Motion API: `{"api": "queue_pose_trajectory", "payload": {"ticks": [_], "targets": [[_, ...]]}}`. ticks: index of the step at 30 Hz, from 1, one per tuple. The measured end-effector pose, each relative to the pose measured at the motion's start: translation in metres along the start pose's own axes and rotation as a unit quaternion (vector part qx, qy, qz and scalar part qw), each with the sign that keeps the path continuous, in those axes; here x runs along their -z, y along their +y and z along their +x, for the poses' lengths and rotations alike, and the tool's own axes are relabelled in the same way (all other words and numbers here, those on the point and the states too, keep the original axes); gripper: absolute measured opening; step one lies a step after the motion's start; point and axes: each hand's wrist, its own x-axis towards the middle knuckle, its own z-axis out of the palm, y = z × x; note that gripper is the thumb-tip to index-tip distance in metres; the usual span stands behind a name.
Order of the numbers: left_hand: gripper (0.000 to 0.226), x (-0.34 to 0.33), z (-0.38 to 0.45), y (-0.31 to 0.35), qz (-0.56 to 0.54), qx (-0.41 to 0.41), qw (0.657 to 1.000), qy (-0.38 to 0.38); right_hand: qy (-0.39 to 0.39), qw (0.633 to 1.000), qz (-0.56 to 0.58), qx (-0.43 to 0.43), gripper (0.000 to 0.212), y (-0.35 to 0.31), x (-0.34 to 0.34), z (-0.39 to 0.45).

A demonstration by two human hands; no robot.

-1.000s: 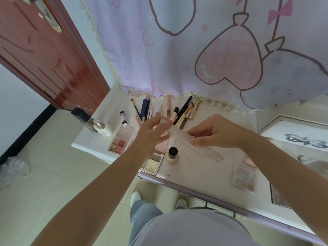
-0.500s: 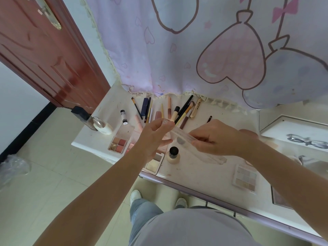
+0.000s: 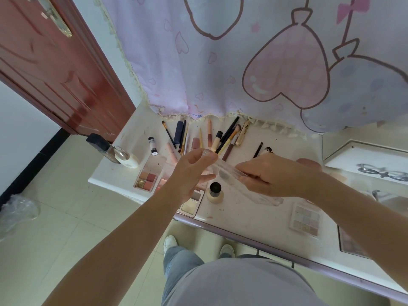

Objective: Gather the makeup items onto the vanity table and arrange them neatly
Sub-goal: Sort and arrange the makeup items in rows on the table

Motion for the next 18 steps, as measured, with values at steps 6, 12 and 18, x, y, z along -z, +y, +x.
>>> {"api": "queue_pose_trajectory", "payload": {"ticks": [6,12,18], "targets": [[0.024,-0.007,-0.006,0.005,0.012,0.001,1.000,0.011,-0.010,1.000,-0.006,-0.006,0.031,-0.001,-0.003,-0.001],[0.031,-0.005,-0.003,0.000,-0.001,-0.007,1.000,0.015,0.008,1.000,-0.019,0.009,0.024,0.004,-0.006,-0.002],[0.020,0.004,0.001,-0.005,-0.101,-0.050,0.994,0.000,0.048,0.992,0.113,-0.039,0.045,0.015,-0.006,-0.004]]}}
